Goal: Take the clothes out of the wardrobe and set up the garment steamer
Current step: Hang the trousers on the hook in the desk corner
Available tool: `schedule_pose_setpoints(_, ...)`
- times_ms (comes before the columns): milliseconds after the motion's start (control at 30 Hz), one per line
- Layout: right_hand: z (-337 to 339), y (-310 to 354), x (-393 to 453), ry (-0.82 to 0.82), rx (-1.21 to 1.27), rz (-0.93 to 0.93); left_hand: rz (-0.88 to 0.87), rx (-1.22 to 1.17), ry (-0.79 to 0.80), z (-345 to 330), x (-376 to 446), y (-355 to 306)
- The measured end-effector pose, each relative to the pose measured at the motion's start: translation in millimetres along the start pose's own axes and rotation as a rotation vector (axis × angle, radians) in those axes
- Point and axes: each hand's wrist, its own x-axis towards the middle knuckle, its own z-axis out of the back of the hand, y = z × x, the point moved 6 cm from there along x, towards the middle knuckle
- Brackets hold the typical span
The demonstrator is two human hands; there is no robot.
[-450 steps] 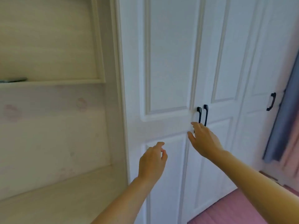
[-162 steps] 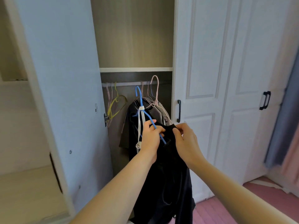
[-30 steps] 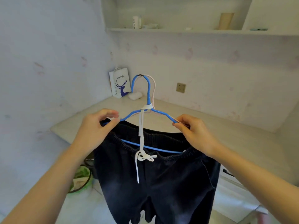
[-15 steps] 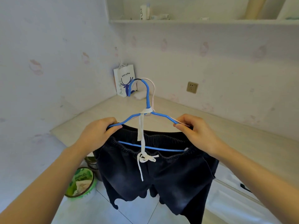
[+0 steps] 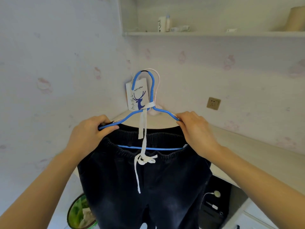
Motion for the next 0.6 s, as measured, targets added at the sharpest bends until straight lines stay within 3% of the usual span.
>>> schedule_pose_setpoints(167, -39, 10, 42, -0.062, -0.101, 0.049, 0.033, 0.148, -0.125, 9, 27, 31)
schedule_pose_setpoints(600, -129, -2, 146, -0.055, -0.04, 0.13, 0.08, -0.008, -0.008, -7, 125, 108)
